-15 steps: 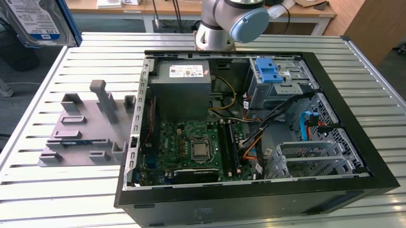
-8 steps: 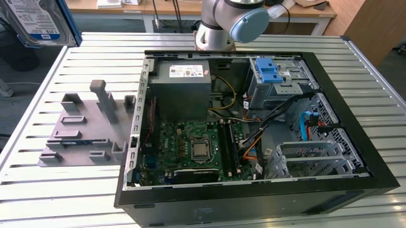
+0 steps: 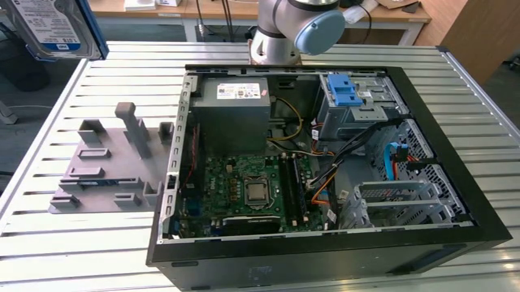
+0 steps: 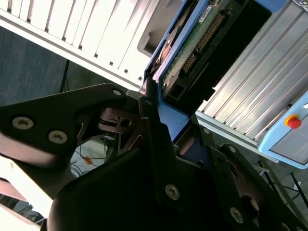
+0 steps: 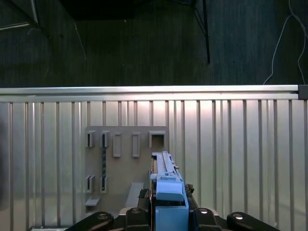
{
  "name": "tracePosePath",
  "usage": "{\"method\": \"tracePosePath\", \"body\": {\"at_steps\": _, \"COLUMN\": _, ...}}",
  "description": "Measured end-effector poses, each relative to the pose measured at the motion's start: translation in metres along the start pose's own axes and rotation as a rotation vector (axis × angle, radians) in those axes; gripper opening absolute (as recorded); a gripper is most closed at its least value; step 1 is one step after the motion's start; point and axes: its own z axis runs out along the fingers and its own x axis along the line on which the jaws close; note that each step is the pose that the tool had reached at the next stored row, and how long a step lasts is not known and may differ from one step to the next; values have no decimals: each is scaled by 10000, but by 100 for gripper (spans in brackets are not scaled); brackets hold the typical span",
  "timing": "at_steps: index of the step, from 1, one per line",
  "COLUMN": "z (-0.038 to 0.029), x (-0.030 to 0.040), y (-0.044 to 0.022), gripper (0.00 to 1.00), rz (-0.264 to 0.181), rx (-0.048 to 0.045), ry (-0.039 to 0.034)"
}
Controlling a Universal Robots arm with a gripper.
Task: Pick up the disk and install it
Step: 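Pick up the disk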
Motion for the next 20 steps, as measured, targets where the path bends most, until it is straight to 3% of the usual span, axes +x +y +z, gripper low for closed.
{"method": "tracePosePath", "body": {"at_steps": 20, "z": -1, "x": 5, "y": -196, "gripper": 36, "rz": 0, "rx": -2, "ry": 0}}
